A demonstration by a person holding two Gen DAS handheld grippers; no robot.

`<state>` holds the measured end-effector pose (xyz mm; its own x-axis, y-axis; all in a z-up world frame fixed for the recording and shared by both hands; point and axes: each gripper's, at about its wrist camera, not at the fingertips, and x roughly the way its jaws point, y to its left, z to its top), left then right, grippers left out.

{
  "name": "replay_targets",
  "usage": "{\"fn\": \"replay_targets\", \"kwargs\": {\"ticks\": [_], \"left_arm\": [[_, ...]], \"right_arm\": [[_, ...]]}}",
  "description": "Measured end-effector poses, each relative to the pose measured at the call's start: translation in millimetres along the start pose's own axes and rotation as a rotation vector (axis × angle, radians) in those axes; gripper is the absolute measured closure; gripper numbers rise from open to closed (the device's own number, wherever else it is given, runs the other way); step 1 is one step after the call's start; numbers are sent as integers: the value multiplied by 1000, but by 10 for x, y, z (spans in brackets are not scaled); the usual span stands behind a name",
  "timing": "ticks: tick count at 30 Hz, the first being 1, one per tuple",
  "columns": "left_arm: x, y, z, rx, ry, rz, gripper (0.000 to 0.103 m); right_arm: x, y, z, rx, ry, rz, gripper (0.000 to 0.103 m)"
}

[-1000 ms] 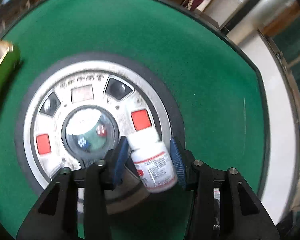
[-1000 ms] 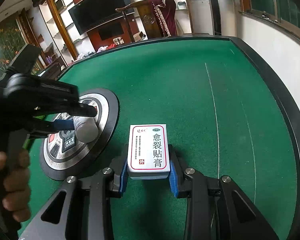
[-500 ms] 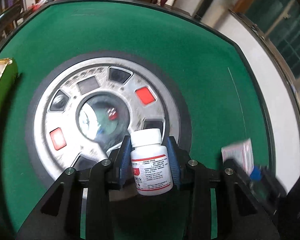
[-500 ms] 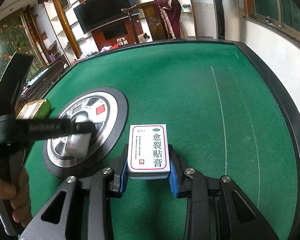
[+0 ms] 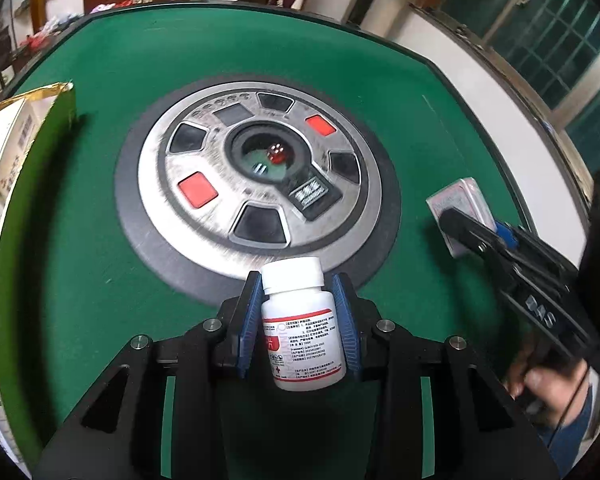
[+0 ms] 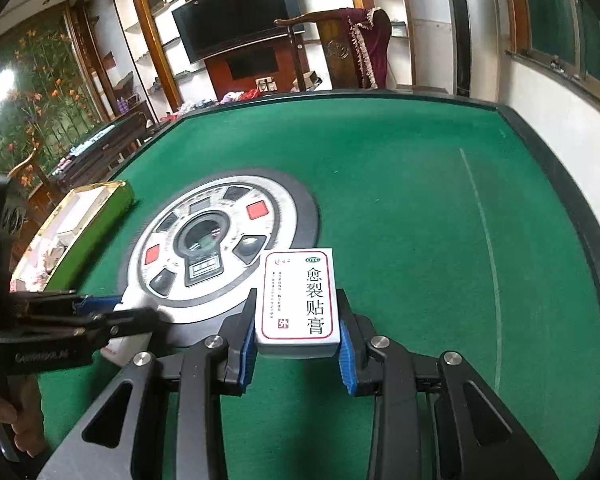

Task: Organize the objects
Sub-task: 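Carry the white pill bottle and small white box over the white tray with both grippers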

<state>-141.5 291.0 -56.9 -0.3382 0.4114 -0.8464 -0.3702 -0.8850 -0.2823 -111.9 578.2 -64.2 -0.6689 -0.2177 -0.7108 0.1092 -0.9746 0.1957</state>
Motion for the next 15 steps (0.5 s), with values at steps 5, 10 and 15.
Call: {"fn": "replay_targets", "kwargs": {"ticks": [5, 10, 15], "left_arm": [[-90, 139, -28, 21, -26, -35, 68], [-158, 258, -36, 26, -40, -85, 68], [-215, 299, -44, 42, -43, -129, 68]], "right_arm": [[46, 167, -57, -4, -3, -12, 69], [50, 379, -72, -7, -13, -6, 69], [24, 602, -119, 0, -23, 19, 69]]}}
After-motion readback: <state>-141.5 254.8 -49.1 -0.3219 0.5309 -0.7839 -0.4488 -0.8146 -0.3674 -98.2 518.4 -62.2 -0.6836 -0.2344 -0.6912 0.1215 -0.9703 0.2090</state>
